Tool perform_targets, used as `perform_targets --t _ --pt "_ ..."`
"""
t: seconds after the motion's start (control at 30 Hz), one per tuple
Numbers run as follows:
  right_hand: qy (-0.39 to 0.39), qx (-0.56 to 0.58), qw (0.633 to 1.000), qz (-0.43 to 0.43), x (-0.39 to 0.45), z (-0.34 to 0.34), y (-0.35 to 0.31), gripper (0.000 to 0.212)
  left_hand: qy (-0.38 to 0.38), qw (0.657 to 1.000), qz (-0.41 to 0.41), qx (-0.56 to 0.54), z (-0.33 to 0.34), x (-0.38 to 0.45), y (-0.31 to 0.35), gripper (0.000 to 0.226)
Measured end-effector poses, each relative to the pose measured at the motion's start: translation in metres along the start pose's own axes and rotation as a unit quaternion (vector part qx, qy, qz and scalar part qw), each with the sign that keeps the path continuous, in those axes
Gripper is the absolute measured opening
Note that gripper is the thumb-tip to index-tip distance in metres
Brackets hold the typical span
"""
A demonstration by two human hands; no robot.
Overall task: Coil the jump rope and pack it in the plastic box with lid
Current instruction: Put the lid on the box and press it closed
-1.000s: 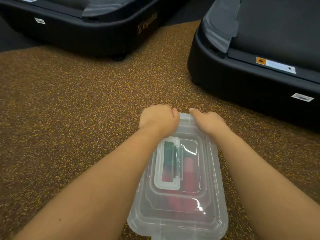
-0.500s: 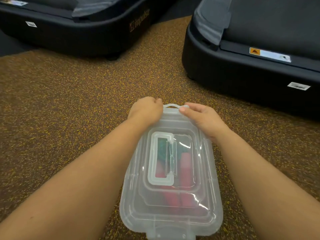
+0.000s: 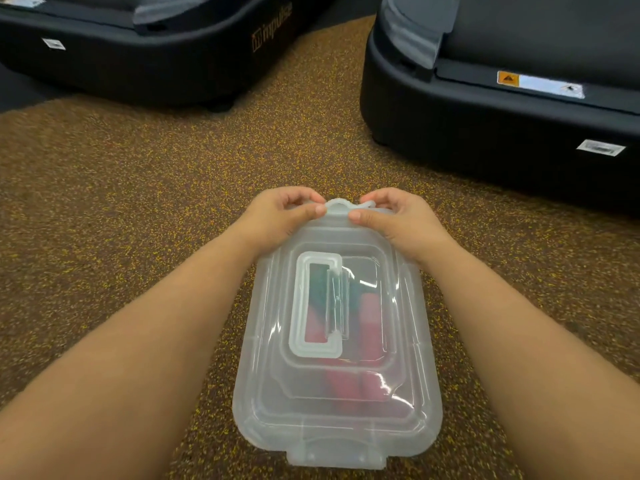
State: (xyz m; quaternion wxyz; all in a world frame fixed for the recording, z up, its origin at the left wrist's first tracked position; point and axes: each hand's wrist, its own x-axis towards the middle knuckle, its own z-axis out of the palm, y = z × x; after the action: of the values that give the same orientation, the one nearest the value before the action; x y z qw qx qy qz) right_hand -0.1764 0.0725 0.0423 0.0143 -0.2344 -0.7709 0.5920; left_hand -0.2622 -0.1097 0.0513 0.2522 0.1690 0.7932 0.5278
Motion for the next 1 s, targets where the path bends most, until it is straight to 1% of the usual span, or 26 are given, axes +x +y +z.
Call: perform_targets --t 0.07,0.17,0.23,0.3,0.33,0.37,0.4,0.43,0.5,0.53,0.6,0.67,0.73,0.8,0.83,0.9,1.0 --pt "0.018 -0.014 1.0 -0.006 -0.001 0.002 0.0 0.038 0.011 1.0 0.014 0.022 0.001 0.0 0.0 0.007" --pt "0.047 -0.026 0.998 -0.016 -0.005 0.004 -0.001 0.04 0.03 0.999 0.027 0.033 0.002 0.001 -0.004 0.009" --pt "0.075 -0.057 0.995 -0.023 -0.01 0.006 -0.001 0.044 0.05 0.997 0.032 0.057 0.003 0.001 -0.009 0.01" --pt "0.102 -0.102 0.989 -0.032 -0.016 0.008 0.0 0.048 0.069 0.993 0.039 0.082 0.004 0.0 -0.011 0.016" --pt "0.114 -0.132 0.984 -0.036 -0.019 0.01 0.0 0.049 0.081 0.989 0.055 0.115 0.005 -0.002 -0.01 0.019" --pt "0.126 -0.167 0.977 -0.04 -0.022 0.01 -0.001 0.049 0.095 0.977 0.082 0.171 0.005 -0.003 -0.009 0.022" --pt "0.139 -0.204 0.968 -0.046 -0.026 0.011 -0.001 0.047 0.108 0.958 0.114 0.24 0.005 -0.005 -0.007 0.025" --pt "0.15 -0.239 0.957 -0.058 -0.03 0.012 -0.001 0.045 0.119 0.933 0.147 0.305 0.006 -0.007 -0.004 0.028" --pt "0.158 -0.285 0.94 -0.096 -0.041 0.013 0.003 0.043 0.132 0.888 0.196 0.394 0.006 -0.013 0.002 0.031" --pt "0.15 -0.298 0.936 -0.108 -0.048 0.013 0.005 0.044 0.124 0.873 0.207 0.424 0.007 -0.017 0.004 0.032" --pt "0.119 -0.318 0.936 -0.098 -0.065 0.012 0.01 0.047 0.076 0.859 0.197 0.466 0.011 -0.027 0.003 0.041" --pt "0.091 -0.321 0.938 -0.094 -0.087 0.012 0.017 0.049 0.025 0.859 0.189 0.475 0.016 -0.051 -0.001 0.054" --pt "0.075 -0.297 0.947 -0.098 -0.111 0.013 0.025 0.05 -0.017 0.869 0.178 0.462 0.021 -0.09 -0.007 0.07" --pt "0.07 -0.272 0.955 -0.095 -0.137 0.016 0.034 0.051 -0.055 0.876 0.152 0.455 0.026 -0.136 -0.016 0.078" --pt "0.072 -0.257 0.959 -0.09 -0.149 0.018 0.038 0.051 -0.072 0.874 0.15 0.456 0.027 -0.158 -0.02 0.082" --pt "0.08 -0.222 0.968 -0.082 -0.174 0.024 0.043 0.051 -0.091 0.855 0.173 0.48 0.029 -0.193 -0.03 0.094" --pt "0.085 -0.165 0.981 -0.059 -0.21 0.035 0.049 0.054 -0.104 0.807 0.21 0.542 0.031 -0.217 -0.042 0.114"
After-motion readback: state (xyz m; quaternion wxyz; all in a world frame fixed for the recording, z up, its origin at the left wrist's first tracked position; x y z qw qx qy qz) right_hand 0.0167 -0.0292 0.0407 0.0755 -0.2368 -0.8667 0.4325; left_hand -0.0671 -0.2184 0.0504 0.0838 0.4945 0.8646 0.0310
